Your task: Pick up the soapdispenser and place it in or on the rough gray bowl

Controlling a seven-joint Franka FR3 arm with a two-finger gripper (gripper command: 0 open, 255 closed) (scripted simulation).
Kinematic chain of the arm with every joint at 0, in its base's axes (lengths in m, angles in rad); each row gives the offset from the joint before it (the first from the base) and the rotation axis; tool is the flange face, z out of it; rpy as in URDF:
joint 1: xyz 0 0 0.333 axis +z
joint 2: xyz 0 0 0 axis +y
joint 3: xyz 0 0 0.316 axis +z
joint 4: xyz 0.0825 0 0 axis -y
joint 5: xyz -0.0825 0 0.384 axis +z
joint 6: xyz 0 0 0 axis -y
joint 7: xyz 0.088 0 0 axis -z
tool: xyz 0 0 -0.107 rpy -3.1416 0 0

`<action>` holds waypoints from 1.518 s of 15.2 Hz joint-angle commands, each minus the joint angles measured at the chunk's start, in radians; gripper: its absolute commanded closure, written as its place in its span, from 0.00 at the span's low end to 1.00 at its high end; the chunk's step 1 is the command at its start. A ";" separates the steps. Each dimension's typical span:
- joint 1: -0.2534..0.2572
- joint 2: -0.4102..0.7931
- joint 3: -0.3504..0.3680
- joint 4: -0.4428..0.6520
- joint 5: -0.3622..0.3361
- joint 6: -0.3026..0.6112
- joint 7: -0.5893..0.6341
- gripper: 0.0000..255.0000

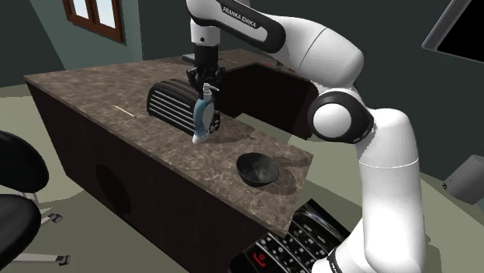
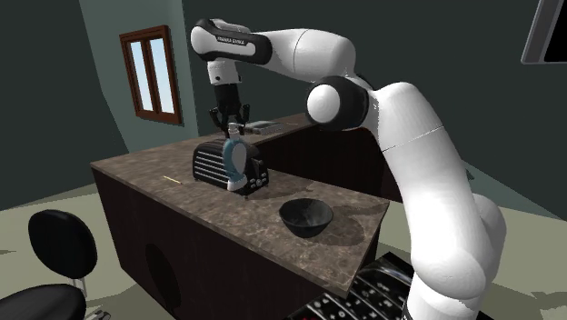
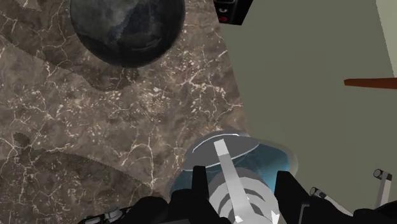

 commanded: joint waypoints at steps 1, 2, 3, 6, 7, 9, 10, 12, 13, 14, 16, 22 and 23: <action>0.005 0.016 -0.001 0.051 -0.003 -0.036 -0.003 1.00; -0.018 -0.064 0.002 -0.069 0.007 0.005 -0.009 1.00; -0.037 -0.126 0.003 -0.158 0.014 0.032 -0.017 1.00; -0.083 -0.274 0.000 -0.349 0.034 0.077 -0.050 1.00; -0.096 -0.316 -0.003 -0.398 0.040 0.086 -0.063 1.00; -0.120 -0.395 -0.011 -0.485 0.050 0.096 -0.090 1.00; -0.131 -0.431 -0.016 -0.523 0.054 0.099 -0.105 1.00; -0.152 -0.500 -0.028 -0.590 0.061 0.100 -0.135 1.00; -0.161 -0.533 -0.035 -0.620 0.064 0.098 -0.150 1.00; -0.170 -0.564 -0.042 -0.648 0.066 0.096 -0.166 1.00; -0.187 -0.624 -0.058 -0.697 0.068 0.088 -0.199 1.00; -0.226 -0.771 -0.106 -0.816 0.063 0.066 -0.291 1.00; -0.226 -0.777 -0.107 -0.837 0.064 0.080 -0.291 1.00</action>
